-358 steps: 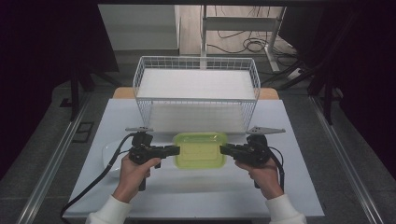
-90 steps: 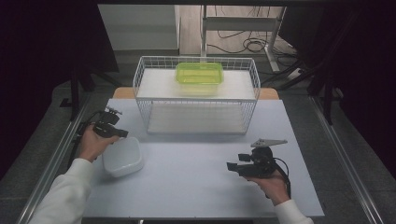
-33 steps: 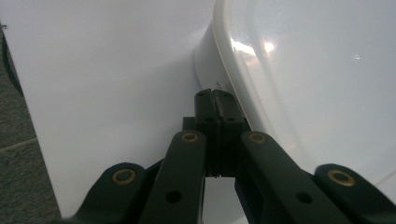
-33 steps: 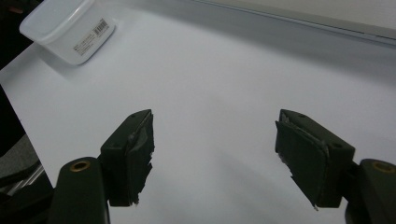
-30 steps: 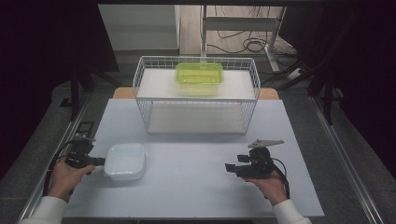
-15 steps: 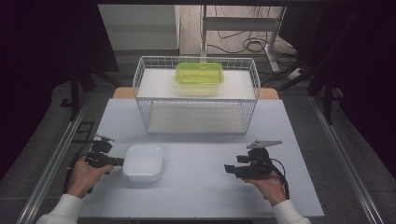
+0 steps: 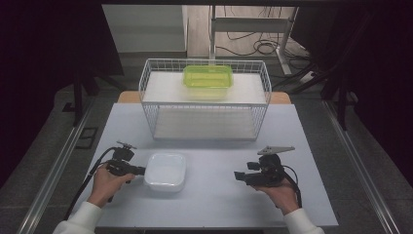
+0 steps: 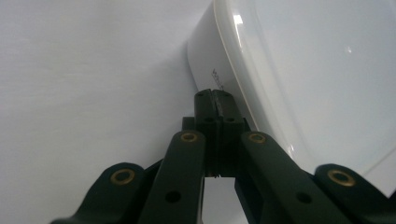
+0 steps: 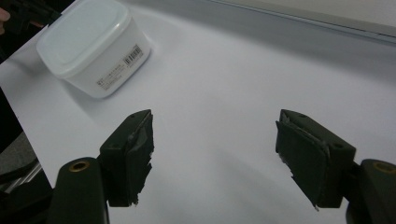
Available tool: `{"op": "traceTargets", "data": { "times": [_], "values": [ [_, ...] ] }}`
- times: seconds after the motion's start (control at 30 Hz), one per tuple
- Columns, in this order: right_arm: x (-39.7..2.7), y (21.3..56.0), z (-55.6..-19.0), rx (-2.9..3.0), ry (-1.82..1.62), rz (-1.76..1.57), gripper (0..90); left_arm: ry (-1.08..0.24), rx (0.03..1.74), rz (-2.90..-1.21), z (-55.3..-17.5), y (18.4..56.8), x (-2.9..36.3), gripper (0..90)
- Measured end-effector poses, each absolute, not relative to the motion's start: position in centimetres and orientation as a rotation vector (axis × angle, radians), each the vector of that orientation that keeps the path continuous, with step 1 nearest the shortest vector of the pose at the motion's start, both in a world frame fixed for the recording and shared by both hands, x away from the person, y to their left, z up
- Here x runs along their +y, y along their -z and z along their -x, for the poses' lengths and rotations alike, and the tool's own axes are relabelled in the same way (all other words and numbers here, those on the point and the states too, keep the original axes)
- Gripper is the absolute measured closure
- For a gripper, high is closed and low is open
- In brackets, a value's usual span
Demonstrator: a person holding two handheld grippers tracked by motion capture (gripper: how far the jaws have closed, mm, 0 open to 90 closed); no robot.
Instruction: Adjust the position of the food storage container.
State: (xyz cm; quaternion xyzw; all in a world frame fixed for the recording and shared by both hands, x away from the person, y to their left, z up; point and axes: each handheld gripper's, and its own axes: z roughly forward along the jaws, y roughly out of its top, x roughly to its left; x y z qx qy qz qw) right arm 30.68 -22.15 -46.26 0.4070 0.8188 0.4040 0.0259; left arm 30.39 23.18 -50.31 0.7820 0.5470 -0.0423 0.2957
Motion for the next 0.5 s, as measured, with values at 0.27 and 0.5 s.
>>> {"op": "traceTargets", "data": {
  "times": [0.27, 0.5],
  "values": [
    [-22.2, 46.3, -30.7, 2.531, -1.247, -1.259, 27.7, 0.157, 1.404, -2.121, -29.4, 50.5, 21.6, 89.6],
    [-22.0, 46.3, -30.7, 2.537, -1.245, -1.259, 27.7, 0.198, 1.396, -2.104, -29.1, 50.9, 20.6, 89.5]
  ]
}}
